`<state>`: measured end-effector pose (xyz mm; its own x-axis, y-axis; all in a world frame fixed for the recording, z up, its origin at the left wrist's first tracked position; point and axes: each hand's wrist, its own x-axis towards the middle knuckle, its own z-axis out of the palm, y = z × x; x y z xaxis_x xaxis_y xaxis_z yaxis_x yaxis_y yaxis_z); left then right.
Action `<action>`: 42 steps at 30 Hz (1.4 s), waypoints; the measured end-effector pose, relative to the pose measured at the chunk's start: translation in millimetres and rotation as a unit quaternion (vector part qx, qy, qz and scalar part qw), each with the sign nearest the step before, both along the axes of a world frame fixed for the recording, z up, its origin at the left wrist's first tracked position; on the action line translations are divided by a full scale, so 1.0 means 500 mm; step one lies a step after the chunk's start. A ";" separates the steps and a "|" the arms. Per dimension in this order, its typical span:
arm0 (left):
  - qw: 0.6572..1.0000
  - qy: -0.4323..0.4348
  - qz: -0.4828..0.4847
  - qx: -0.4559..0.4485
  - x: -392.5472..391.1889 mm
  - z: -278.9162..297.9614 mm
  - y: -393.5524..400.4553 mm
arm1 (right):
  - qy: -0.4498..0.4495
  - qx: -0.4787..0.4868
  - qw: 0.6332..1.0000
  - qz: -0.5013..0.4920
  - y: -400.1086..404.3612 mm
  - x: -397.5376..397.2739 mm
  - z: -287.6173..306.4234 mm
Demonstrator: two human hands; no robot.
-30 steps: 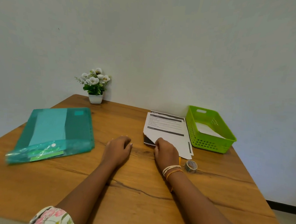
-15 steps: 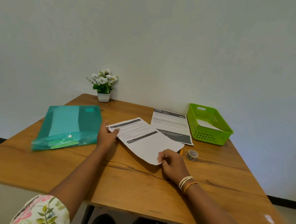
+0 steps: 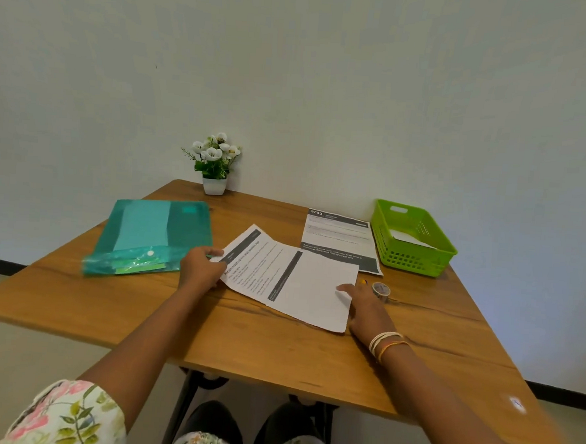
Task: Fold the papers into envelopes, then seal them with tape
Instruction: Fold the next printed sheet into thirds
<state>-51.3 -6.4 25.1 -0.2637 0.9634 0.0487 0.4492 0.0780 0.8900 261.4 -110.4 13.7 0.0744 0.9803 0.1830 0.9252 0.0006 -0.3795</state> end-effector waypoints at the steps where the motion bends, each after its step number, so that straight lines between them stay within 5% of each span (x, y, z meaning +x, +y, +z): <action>1: 1.000 0.006 -0.005 0.002 -0.001 -0.003 -0.007 | -0.004 -0.013 1.000 -0.010 -0.002 0.003 0.003; 7: 0.998 0.013 -0.064 -0.023 -0.005 -0.003 -0.039 | -0.019 0.039 0.997 -0.065 0.006 -0.025 0.032; 11: 0.996 0.034 -0.076 0.004 -0.015 -0.010 -0.058 | 0.047 0.096 0.991 -0.080 0.016 -0.083 0.076; 16: 0.994 0.022 -0.077 0.071 -0.016 -0.031 -0.086 | 0.086 -0.022 0.993 -0.072 0.047 -0.160 0.117; 24: 0.991 0.000 -0.075 0.107 -0.016 -0.041 -0.103 | -0.187 -0.083 0.977 -0.068 0.052 -0.257 0.060; 30: 0.989 -0.002 -0.078 0.126 -0.020 -0.044 -0.107 | -0.278 -0.096 0.953 -0.077 0.058 -0.270 0.041; 42: 0.985 -0.040 -0.100 0.132 -0.018 -0.045 -0.112 | -0.083 -0.063 0.994 -0.041 0.069 -0.276 -0.044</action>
<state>-60.4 -62.6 2.4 -0.0836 0.9527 0.2922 0.3604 -0.2445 0.9002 123.2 -75.9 -8.5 0.1332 0.9882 0.0751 0.9700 -0.1145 -0.2143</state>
